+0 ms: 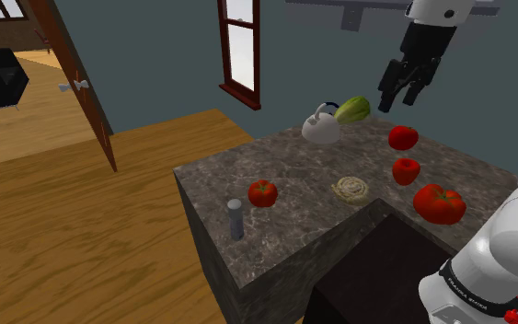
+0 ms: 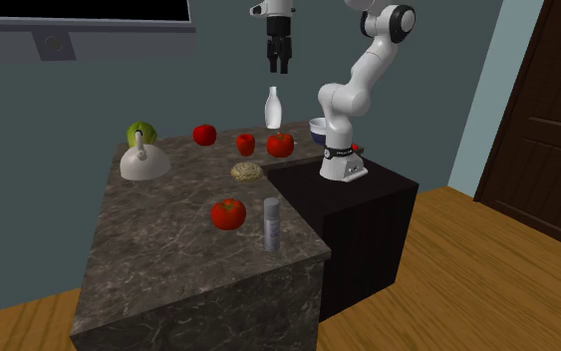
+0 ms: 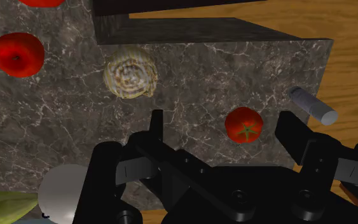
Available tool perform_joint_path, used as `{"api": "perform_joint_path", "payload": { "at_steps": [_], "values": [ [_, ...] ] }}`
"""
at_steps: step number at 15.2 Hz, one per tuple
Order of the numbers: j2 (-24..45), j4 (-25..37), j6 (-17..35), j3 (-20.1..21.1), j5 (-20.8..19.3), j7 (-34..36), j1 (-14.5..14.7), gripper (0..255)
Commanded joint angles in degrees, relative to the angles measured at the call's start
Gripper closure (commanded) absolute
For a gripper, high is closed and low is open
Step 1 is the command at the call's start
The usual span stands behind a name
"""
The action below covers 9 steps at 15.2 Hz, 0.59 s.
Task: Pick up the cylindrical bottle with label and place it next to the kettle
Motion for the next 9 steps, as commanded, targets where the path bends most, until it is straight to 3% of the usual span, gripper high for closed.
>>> {"api": "perform_joint_path", "payload": {
  "at_steps": [1,9],
  "values": [
    [0.0,0.0,0.0,0.0,0.0,0.0,0.0,0],
    [8.0,-3.7,12.2,7.8,4.2,6.4,2.5,0]
  ]
}}
